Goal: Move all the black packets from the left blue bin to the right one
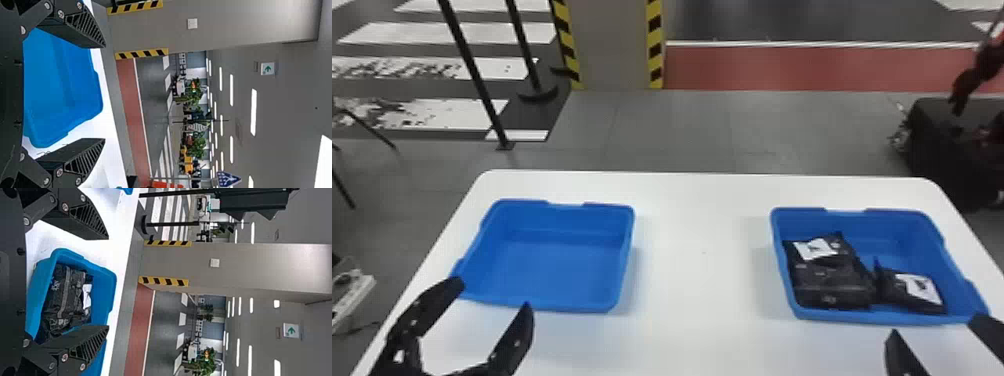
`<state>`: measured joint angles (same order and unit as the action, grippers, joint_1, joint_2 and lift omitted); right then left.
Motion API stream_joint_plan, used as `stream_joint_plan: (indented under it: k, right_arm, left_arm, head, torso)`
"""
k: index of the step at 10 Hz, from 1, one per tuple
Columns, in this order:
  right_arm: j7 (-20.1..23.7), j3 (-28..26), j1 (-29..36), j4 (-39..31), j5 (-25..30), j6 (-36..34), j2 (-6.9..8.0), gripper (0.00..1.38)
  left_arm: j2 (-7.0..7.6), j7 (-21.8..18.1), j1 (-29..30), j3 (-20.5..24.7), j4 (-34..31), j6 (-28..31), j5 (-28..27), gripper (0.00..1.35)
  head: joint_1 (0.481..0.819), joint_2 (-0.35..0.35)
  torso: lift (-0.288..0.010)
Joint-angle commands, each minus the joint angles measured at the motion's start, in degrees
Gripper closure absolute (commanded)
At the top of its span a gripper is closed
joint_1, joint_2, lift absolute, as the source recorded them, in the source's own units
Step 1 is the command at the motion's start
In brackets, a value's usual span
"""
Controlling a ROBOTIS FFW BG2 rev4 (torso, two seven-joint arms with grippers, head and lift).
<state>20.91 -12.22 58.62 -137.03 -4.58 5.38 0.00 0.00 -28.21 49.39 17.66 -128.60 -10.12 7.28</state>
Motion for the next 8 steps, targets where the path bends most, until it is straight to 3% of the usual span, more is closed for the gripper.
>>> stream_joint_plan:
  k: [1, 8]
  right_arm:
    - [0.01, 0.00, -0.41, 0.13, -0.16, 0.11, 0.05, 0.24]
    - [0.09, 0.35, -0.83, -0.01, -0.69, 0.39, 0.05, 0.24]
  left_arm:
    - [-0.15, 0.00, 0.25, -0.08, 0.28, 0.55, 0.20, 0.19]
    - [-0.15, 0.09, -0.03, -0.08, 1.12, 0.55, 1.16, 0.19]
  head:
    - [0.695, 0.053]
    - [0.695, 0.061]
  torso:
    - [-0.110]
    - [-0.110]
